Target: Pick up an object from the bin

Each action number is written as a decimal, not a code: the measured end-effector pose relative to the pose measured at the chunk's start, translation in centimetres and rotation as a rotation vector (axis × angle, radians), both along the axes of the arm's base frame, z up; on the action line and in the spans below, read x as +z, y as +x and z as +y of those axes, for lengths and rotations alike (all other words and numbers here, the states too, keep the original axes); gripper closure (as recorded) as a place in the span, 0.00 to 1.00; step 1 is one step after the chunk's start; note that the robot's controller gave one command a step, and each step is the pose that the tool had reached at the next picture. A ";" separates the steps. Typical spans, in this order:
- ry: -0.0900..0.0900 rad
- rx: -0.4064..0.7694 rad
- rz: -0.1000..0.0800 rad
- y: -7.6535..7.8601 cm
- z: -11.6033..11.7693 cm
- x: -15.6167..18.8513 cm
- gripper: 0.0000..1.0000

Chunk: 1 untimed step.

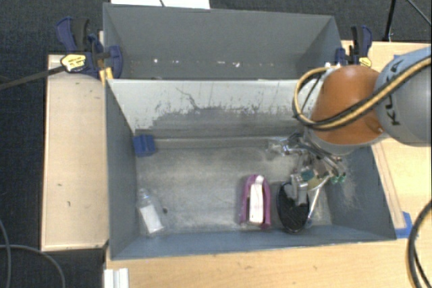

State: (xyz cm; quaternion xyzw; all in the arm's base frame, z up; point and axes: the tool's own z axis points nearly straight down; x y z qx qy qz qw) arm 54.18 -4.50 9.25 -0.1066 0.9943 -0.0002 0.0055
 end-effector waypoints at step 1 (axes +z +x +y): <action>-0.006 0.240 0.006 -1.9 -9.5 0.5 0.00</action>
Offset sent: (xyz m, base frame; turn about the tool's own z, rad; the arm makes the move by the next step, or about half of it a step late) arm -0.0190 -0.0912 0.0045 -0.2453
